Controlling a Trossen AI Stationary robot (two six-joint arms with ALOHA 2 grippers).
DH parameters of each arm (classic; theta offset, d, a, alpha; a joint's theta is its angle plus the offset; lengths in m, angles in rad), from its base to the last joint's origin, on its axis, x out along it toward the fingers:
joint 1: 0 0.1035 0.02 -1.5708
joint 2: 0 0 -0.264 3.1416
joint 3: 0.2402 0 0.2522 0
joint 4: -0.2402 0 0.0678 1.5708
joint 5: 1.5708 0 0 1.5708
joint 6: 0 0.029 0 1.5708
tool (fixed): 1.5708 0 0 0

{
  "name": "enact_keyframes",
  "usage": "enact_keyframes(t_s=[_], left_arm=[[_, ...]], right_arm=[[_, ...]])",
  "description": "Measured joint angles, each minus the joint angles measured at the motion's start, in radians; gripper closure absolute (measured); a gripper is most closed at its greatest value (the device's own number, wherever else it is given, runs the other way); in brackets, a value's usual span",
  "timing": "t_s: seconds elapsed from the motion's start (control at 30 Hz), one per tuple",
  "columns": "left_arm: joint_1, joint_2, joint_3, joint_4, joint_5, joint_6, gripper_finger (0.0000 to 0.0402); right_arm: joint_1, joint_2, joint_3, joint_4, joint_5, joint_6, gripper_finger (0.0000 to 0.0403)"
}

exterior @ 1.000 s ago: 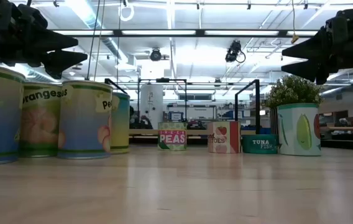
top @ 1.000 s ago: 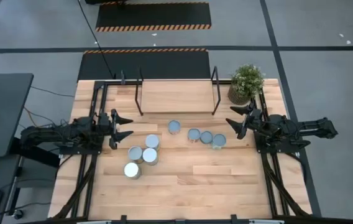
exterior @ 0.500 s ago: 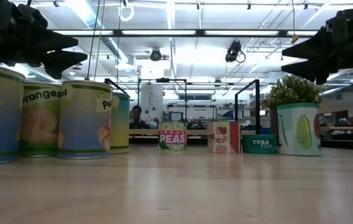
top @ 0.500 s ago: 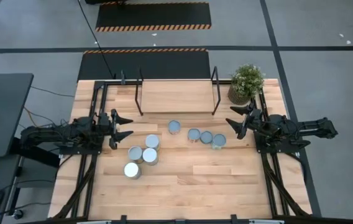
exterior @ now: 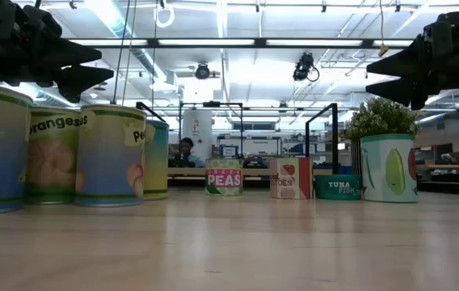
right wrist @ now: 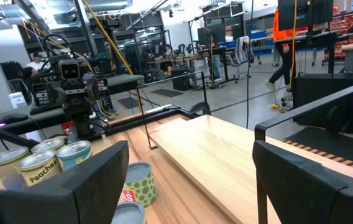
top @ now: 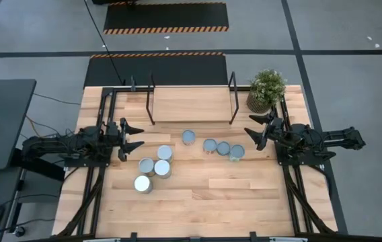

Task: Pick and place cans onto a shelf

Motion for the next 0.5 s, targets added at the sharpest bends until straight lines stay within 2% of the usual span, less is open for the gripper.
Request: enact_keyframes(t_s=[0.33, 0.5], left_arm=[[0.0, 0.0, 0.0, 0.001, 0.0, -0.005, 0.0138], [0.001, -0.002, 0.0, 0.061, -0.054, -0.192, 0.0138]], right_arm=[[0.0, 0.0, 0.0, 0.0, 0.0, 0.0, 0.0053], [0.0, 0.0, 0.0, 0.0, 0.0, 0.0, 0.0053]])
